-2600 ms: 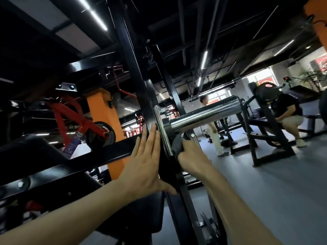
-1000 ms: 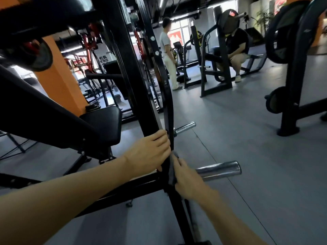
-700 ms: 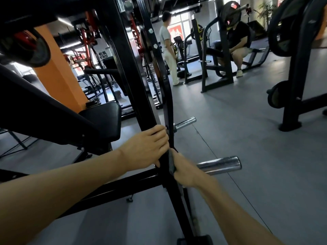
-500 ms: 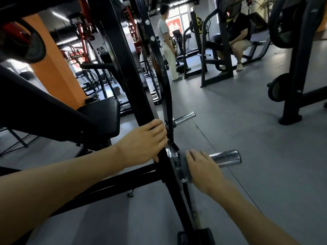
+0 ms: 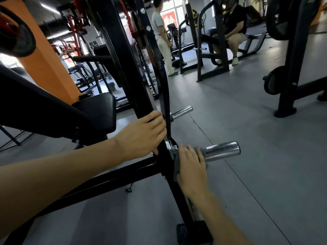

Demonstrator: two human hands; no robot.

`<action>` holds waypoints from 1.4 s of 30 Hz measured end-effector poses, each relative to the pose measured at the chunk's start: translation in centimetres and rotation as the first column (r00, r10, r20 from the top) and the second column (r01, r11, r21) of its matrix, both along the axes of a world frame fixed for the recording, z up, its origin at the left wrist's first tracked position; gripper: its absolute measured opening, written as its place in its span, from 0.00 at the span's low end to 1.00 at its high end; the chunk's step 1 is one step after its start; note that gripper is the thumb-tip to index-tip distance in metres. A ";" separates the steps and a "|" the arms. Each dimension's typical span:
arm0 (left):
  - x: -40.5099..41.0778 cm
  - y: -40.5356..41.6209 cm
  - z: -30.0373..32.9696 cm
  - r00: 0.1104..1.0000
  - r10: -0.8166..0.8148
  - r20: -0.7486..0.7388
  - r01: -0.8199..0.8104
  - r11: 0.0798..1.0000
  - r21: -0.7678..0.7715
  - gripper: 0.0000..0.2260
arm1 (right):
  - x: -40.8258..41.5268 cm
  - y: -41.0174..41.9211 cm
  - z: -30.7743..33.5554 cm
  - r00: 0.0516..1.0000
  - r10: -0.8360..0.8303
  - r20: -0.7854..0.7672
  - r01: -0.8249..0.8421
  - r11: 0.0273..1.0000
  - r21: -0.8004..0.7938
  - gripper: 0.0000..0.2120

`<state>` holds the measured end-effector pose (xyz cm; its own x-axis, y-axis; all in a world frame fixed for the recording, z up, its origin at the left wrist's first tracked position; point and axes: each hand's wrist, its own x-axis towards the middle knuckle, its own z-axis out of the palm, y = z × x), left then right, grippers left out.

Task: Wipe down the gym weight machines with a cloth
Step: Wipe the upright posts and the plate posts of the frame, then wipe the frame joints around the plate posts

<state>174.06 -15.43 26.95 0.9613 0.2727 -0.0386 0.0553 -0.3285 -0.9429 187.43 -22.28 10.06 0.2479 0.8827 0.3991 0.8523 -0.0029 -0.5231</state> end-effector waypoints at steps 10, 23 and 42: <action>-0.7 1.1 0.3 0.994 -0.112 -0.013 0.112 0.993 -0.025 0.22 | 0.4 2.3 -0.7 0.982 0.015 -0.187 0.039 0.959 0.282 0.15; -1.0 2.0 0.3 0.989 -0.143 -0.037 0.140 0.988 -0.063 0.32 | 0.6 0.6 1.6 0.989 0.134 -0.063 -0.132 0.991 0.029 0.06; -13.2 -0.6 -11.7 0.670 0.650 0.358 -0.230 0.640 -0.733 0.42 | -3.5 -6.5 6.3 0.666 0.069 -0.743 0.230 0.928 0.292 0.13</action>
<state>160.83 -16.06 15.30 0.6089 0.7838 0.1221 0.7779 -0.5600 -0.2850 183.88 -28.78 16.34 0.6511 0.6911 0.3138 0.1953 0.2470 -0.9491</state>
